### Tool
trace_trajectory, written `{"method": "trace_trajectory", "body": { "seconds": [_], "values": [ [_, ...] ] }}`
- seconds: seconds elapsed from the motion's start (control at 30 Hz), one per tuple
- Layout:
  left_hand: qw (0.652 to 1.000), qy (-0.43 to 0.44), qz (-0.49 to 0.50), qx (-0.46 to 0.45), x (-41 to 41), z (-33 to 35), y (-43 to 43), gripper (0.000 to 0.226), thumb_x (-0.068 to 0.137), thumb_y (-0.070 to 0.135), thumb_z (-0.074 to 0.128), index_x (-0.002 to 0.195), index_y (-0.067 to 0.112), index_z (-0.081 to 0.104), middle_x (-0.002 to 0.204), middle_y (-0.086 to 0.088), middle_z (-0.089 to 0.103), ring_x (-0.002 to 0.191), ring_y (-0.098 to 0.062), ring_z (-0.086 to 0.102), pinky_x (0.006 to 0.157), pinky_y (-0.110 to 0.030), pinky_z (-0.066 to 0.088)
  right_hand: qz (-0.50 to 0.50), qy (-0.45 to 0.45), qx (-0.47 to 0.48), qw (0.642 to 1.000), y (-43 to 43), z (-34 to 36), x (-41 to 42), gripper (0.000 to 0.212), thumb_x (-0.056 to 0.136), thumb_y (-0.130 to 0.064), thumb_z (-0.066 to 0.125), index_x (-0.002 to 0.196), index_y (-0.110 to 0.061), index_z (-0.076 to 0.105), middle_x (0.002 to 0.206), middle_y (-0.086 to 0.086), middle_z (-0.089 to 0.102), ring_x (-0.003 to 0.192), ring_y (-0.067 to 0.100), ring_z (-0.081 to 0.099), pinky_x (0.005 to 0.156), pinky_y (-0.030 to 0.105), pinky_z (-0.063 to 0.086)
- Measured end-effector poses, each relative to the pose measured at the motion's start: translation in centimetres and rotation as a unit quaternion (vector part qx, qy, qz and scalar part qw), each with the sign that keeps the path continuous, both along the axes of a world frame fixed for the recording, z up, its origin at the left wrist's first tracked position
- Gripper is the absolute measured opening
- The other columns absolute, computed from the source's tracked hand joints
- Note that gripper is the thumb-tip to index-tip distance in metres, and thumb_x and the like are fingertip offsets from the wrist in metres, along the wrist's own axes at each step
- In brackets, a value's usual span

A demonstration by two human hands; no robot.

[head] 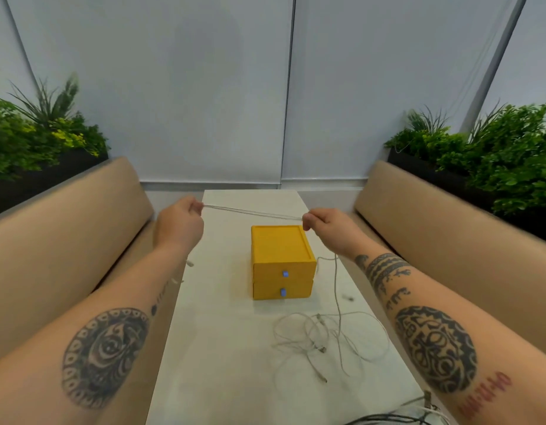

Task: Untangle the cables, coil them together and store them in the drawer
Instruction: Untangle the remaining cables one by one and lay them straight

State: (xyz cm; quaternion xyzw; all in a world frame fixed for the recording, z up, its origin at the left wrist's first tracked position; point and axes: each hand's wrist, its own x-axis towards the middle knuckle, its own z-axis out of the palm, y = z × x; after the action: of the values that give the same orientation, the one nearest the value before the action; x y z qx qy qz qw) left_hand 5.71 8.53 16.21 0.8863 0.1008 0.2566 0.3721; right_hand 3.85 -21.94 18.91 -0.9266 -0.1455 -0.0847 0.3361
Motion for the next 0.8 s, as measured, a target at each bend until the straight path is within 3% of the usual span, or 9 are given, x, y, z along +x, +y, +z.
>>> {"method": "trace_trajectory", "body": {
  "seconds": [0.1,0.23,0.3,0.37,0.43,0.47,0.53,0.63,0.8],
  "values": [
    [1.000,0.009,-0.009,-0.021,-0.2,-0.7,-0.5,0.020,0.100,0.023,0.040,0.092,0.022,0.058,0.092,-0.002,0.062,0.087,-0.029,0.053,0.072,-0.034,0.039,-0.012,-0.044,0.073,0.996,1.1,1.1,0.1,0.032,0.104,-0.031,0.043,0.084,-0.017,0.064,0.072,-0.008,0.056,0.067,0.007,0.050,0.060,0.027,0.037],
    [0.998,0.042,-0.031,-0.036,-0.6,-1.2,-1.8,0.029,0.100,0.031,0.030,0.082,0.024,0.052,0.093,0.000,0.061,0.087,-0.028,0.053,0.065,-0.034,0.033,-0.021,-0.103,0.107,0.989,1.9,2.6,0.6,0.031,0.103,-0.032,0.045,0.084,-0.018,0.065,0.070,0.006,0.059,0.061,0.014,0.048,0.057,0.027,0.039],
    [0.997,0.032,-0.052,-0.039,-1.0,-0.5,-2.9,0.034,0.101,0.035,0.025,0.081,0.022,0.050,0.095,-0.005,0.063,0.090,-0.029,0.054,0.066,-0.035,0.033,-0.010,-0.128,0.096,0.987,2.5,3.4,0.7,0.030,0.103,-0.031,0.046,0.085,-0.016,0.065,0.066,0.005,0.059,0.055,0.008,0.046,0.050,0.019,0.036],
    [0.995,0.012,-0.086,-0.045,-1.2,0.6,-4.1,0.040,0.102,0.042,0.023,0.107,0.021,0.056,0.122,-0.009,0.058,0.111,-0.028,0.051,0.087,-0.039,0.040,0.006,-0.147,0.089,0.985,3.2,4.4,0.5,0.028,0.103,-0.030,0.048,0.084,-0.018,0.065,0.060,-0.005,0.054,0.047,0.003,0.042,0.044,0.014,0.032],
    [0.990,-0.039,-0.125,-0.057,-1.7,2.5,-5.5,0.054,0.104,0.049,0.024,0.144,0.018,0.042,0.153,-0.005,0.039,0.139,-0.021,0.036,0.113,-0.036,0.030,0.021,-0.173,0.078,0.982,4.1,5.5,0.4,0.027,0.102,-0.030,0.049,0.082,-0.021,0.064,0.059,-0.012,0.053,0.049,0.000,0.046,0.046,0.013,0.032],
    [0.983,-0.070,-0.158,-0.064,-2.0,3.4,-6.3,0.056,0.105,0.049,0.026,0.150,0.018,0.036,0.156,0.000,0.037,0.142,-0.015,0.033,0.114,-0.029,0.026,0.029,-0.185,0.073,0.980,4.5,6.0,0.4,0.026,0.102,-0.029,0.050,0.082,-0.022,0.063,0.059,-0.015,0.054,0.051,-0.001,0.048,0.048,0.013,0.032],
    [0.964,-0.105,-0.232,-0.075,-2.6,5.1,-7.7,0.047,0.106,0.048,0.029,0.142,0.023,0.048,0.140,0.004,0.054,0.127,-0.008,0.048,0.102,-0.023,0.035,0.045,-0.205,0.063,0.976,5.5,7.0,0.2,0.023,0.102,-0.028,0.051,0.082,-0.025,0.062,0.063,-0.019,0.056,0.056,-0.005,0.051,0.052,0.009,0.033],
    [0.953,-0.117,-0.268,-0.085,-2.9,6.5,-9.0,0.030,0.107,0.037,0.034,0.103,0.028,0.062,0.088,0.007,0.066,0.077,-0.002,0.057,0.067,-0.021,0.041,0.063,-0.215,0.061,0.973,5.9,7.3,0.1,0.021,0.102,-0.026,0.050,0.085,-0.027,0.063,0.070,-0.022,0.060,0.064,-0.009,0.054,0.058,0.009,0.036],
    [0.964,-0.161,-0.209,0.025,-2.1,6.4,-7.9,0.022,0.101,0.025,0.047,0.083,0.025,0.059,0.069,0.007,0.055,0.068,-0.016,0.050,0.062,-0.033,0.040,0.063,-0.154,-0.008,0.986,4.1,4.7,0.6,0.026,0.104,-0.040,0.043,0.088,-0.030,0.061,0.068,-0.001,0.059,0.060,0.015,0.051,0.057,0.029,0.041]
  ]
}}
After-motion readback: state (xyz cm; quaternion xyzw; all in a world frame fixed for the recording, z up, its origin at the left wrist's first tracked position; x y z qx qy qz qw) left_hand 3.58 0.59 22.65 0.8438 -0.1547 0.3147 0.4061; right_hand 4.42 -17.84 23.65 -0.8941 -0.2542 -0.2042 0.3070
